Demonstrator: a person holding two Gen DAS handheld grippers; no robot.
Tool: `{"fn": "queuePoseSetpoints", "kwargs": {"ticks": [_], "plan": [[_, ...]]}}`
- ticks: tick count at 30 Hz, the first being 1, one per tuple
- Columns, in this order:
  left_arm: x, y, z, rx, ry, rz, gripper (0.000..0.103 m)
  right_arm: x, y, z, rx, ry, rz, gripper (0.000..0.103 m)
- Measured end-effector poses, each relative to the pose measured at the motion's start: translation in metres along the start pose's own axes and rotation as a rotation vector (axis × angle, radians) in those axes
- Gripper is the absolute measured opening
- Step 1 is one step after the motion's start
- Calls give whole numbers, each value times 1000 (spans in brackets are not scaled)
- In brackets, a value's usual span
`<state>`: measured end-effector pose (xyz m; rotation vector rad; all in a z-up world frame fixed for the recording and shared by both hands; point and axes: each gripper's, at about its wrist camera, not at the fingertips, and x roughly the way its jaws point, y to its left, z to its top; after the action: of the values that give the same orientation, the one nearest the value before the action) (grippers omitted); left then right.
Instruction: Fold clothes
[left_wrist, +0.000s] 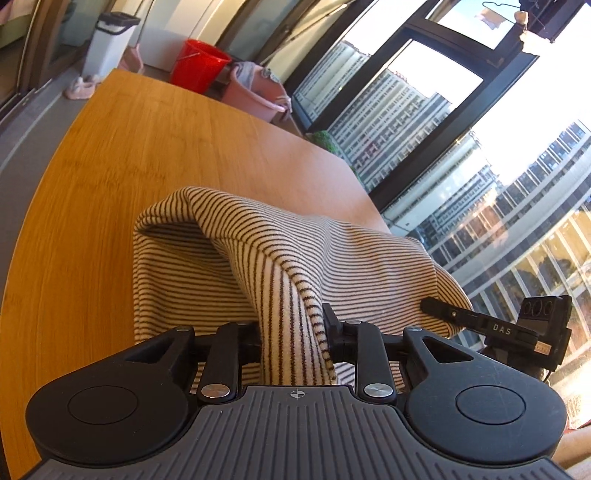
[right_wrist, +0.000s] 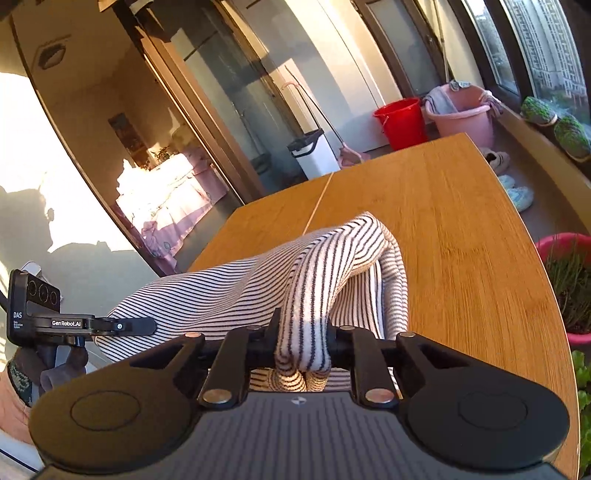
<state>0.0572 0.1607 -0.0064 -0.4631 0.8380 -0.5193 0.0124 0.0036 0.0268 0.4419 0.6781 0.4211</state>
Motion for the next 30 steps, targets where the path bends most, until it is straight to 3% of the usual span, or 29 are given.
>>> {"fn": "queuePoseSetpoints", "kwargs": {"ticks": [6, 9, 13, 17, 23, 30], "plan": [[-21, -24, 1, 80, -36, -20, 27, -24, 20, -1, -23, -31, 73, 16], [-25, -28, -7, 106, -11, -11, 27, -26, 24, -8, -36, 13, 76, 16], [-21, -7, -27, 46, 62, 25, 28, -16, 13, -37, 8, 138, 65, 16], [-1, 15, -32, -19, 109, 49, 32, -11, 7, -49, 17, 149, 48, 16], [37, 15, 5, 98, 78, 74, 32, 11, 6, -29, -58, 101, -12, 15], [90, 29, 69, 99, 17, 115, 30, 60, -10, 22, -101, 41, -120, 17]]}}
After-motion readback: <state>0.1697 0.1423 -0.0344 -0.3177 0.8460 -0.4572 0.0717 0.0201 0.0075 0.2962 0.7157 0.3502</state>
